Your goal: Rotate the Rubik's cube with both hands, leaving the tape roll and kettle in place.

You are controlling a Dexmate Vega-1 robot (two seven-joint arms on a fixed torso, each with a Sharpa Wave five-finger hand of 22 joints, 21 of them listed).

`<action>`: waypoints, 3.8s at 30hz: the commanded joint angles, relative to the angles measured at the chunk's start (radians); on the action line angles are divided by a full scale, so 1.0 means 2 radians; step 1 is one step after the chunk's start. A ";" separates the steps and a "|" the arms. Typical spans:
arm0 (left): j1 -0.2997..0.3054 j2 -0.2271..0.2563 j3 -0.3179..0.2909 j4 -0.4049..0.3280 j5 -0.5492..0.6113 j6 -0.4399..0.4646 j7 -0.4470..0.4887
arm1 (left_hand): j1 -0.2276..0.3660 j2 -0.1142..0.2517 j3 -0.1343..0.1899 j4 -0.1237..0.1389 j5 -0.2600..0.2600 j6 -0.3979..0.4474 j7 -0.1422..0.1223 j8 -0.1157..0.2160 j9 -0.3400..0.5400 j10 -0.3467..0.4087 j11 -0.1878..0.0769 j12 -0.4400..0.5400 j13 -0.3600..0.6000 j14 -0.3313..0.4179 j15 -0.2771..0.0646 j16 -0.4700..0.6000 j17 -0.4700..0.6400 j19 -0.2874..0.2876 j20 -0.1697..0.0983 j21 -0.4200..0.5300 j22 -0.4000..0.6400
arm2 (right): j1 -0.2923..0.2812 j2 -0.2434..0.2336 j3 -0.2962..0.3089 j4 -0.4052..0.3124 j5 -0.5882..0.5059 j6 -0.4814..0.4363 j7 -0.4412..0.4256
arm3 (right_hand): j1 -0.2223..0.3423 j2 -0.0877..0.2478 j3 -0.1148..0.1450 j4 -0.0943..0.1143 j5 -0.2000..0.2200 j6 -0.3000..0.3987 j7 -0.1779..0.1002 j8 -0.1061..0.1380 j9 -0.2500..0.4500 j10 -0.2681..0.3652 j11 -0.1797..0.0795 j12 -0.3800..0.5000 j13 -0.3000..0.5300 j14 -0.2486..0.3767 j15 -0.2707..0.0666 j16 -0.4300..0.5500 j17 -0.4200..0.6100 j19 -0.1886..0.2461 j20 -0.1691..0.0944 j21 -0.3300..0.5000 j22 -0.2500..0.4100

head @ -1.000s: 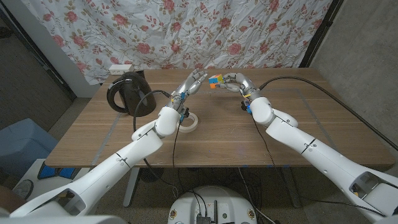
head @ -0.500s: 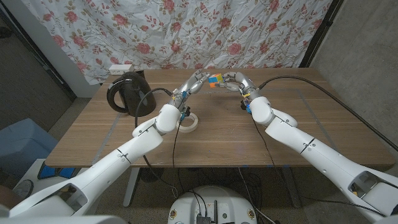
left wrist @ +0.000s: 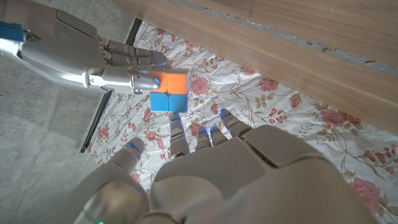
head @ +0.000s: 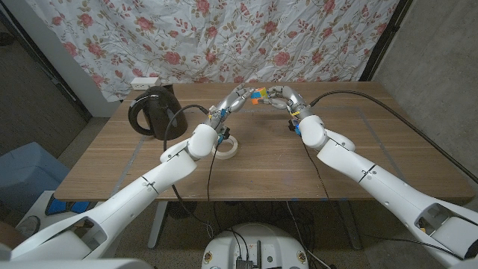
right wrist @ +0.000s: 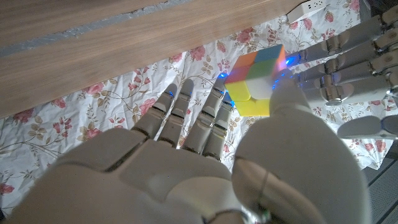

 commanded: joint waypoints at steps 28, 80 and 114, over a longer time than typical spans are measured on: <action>0.012 0.007 -0.006 -0.014 0.009 0.012 0.017 | 0.000 0.050 -0.007 -0.003 0.005 0.001 0.005 -0.001 0.000 0.004 0.002 0.008 0.001 0.007 0.000 0.006 0.002 0.004 0.000 0.008 0.001 | -0.007 0.002 0.004 0.001 0.006 0.001 -0.011 | 0.015 0.012 -0.002 -0.002 0.003 0.034 -0.027 0.002 0.002 0.009 -0.002 0.000 0.003 0.008 -0.068 0.006 0.004 0.001 0.000 -0.001 0.002; 0.018 0.010 0.000 -0.019 -0.002 0.013 0.003 | 0.002 0.051 -0.011 -0.006 0.007 0.018 0.006 0.002 0.000 0.019 0.004 0.011 0.001 0.013 0.000 0.006 0.000 0.010 0.001 0.010 0.000 | -0.012 0.007 0.002 -0.008 0.004 -0.004 -0.022 | 0.021 0.016 -0.005 -0.002 0.003 0.047 -0.027 0.002 0.002 0.018 -0.002 -0.001 0.006 0.011 -0.068 0.012 0.005 0.002 -0.002 -0.001 0.002; 0.014 0.007 0.003 -0.006 -0.007 0.002 -0.005 | 0.004 0.052 -0.011 -0.007 0.008 0.017 0.007 -0.001 0.000 0.019 0.004 0.010 0.001 0.014 -0.001 0.005 -0.001 0.011 0.001 0.010 0.000 | -0.015 0.020 0.008 -0.003 0.012 -0.004 -0.039 | 0.024 0.019 -0.007 -0.002 0.002 0.052 -0.027 0.002 0.002 0.024 -0.002 -0.001 0.008 0.016 -0.068 0.017 0.006 0.004 -0.004 -0.001 0.002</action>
